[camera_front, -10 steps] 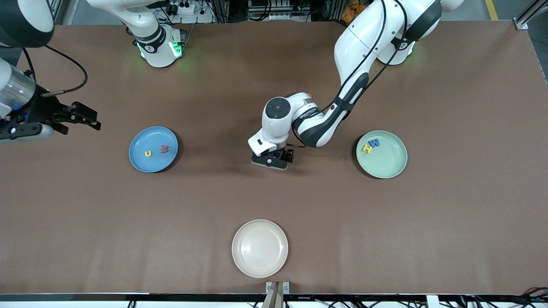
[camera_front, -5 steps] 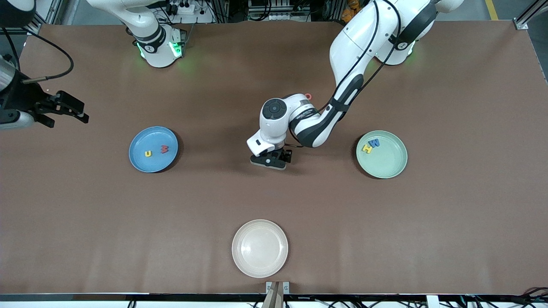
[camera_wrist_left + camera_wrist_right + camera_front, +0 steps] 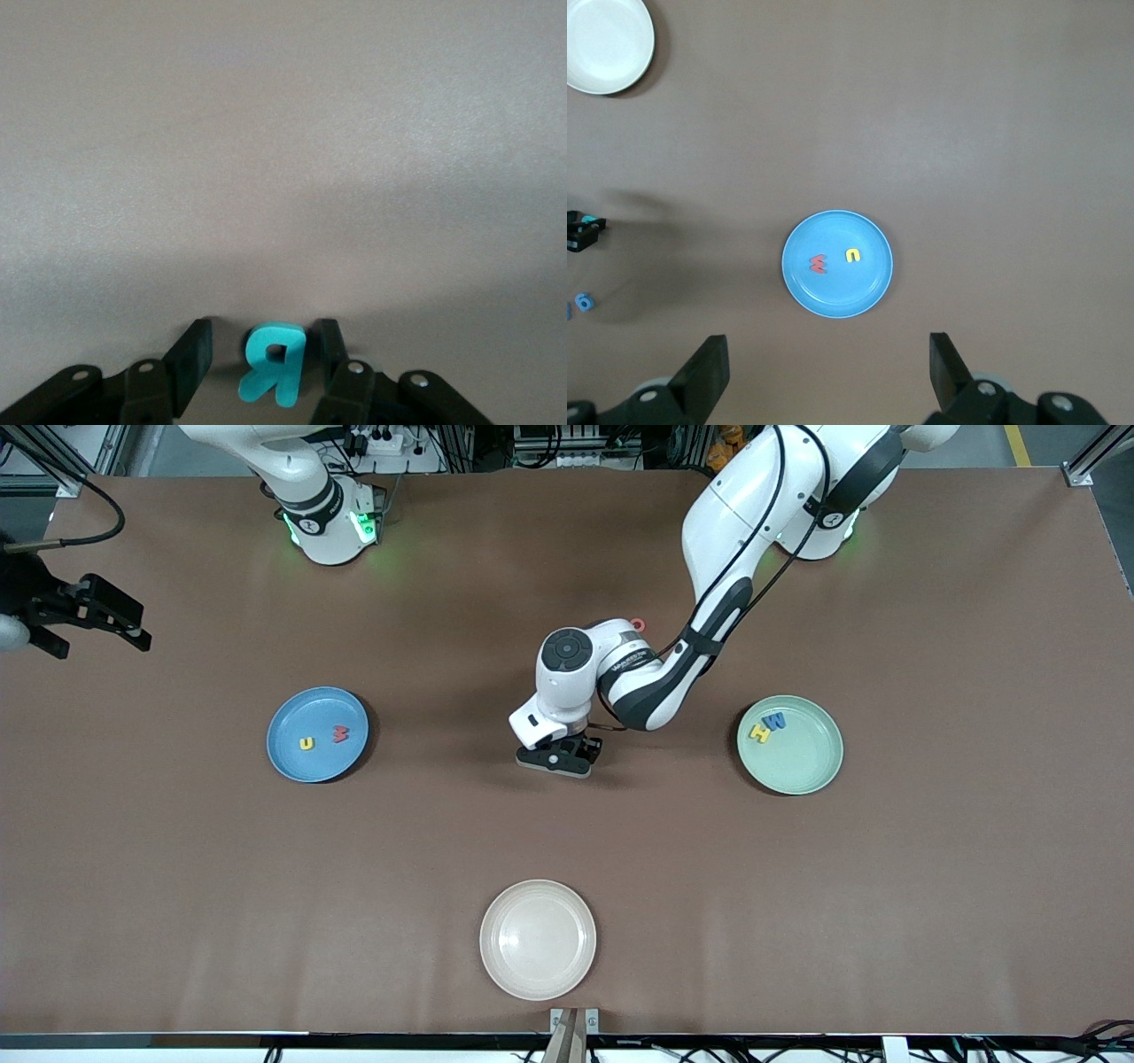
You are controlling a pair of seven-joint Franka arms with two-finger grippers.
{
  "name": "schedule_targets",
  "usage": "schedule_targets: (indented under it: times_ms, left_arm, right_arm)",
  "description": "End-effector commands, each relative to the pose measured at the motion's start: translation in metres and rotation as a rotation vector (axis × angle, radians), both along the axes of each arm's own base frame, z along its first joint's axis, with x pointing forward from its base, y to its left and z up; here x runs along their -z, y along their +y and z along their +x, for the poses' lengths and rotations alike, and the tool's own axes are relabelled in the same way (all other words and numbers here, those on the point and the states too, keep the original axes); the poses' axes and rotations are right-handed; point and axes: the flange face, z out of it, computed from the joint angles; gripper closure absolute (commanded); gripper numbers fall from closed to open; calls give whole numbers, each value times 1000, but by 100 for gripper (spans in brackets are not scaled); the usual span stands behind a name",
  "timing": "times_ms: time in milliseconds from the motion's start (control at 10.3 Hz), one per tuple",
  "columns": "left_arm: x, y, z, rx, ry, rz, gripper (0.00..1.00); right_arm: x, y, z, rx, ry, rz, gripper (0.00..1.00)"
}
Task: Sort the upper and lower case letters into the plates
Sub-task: 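Lower the left gripper and grasp the teal R letter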
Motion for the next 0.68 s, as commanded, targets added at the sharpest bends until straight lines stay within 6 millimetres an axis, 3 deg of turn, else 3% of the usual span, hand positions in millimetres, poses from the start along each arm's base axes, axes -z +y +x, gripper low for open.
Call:
schedule_targets:
  times_ms: [0,290,580]
  left_arm:
    - [6,-2,-2,-58,-7,11,56]
    - [6,-2,-2,-67,-4,11,83]
    - [4,-1,-1,-68,-4,14,90]
  right_arm:
    - [1,15,-3,29,13,-27,0]
    - [2,5,-1,38,-1,-23,0]
    - [2,4,0,38,-13,-22,0]
